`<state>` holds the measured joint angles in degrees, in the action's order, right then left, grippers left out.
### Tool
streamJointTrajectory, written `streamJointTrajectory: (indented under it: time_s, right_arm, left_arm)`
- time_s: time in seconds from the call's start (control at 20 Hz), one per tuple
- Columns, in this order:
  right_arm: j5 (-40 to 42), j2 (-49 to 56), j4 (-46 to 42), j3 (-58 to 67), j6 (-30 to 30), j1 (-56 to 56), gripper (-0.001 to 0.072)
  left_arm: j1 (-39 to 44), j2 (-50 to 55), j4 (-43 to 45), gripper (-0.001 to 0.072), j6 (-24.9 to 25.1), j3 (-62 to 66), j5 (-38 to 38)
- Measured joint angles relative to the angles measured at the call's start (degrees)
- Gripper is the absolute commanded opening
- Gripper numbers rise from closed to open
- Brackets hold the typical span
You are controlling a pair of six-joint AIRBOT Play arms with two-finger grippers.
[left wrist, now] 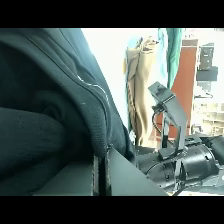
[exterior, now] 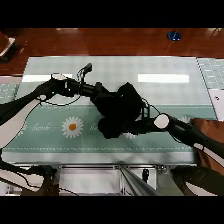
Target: Fold the shirts.
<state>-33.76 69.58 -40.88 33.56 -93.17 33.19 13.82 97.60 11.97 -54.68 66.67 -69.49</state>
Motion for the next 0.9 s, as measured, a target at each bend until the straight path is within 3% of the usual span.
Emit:
streamJointTrajectory:
  time_s: [0.55,0.6,0.7,0.75,0.9]
  right_arm:
    - [-2.0,2.4,-2.5,4.8,1.9,-12.3,0.0407]
    - [-2.0,3.3,-2.5,5.3,2.1,-12.9,0.0359]
    - [-1.8,6.0,-1.9,7.0,3.4,-13.7,0.0086]
    - [-1.8,7.4,-0.9,8.2,4.7,-13.9,0.0024]
    - [-4.2,9.7,0.5,13.1,10.3,-14.5,0.0023]
  left_arm:
    - [0.0,0.0,0.0,0.0024,0.0,0.0,-0.2]
    - [0.0,0.0,0.0,0.0023,0.0,0.0,-0.2]
    - [0.2,0.0,0.0,0.0023,0.0,0.0,-0.2]
    - [0.3,0.0,0.0,0.0023,0.0,0.0,-0.2]
    - [-0.1,-0.4,0.0,0.0023,0.0,0.0,-0.1]
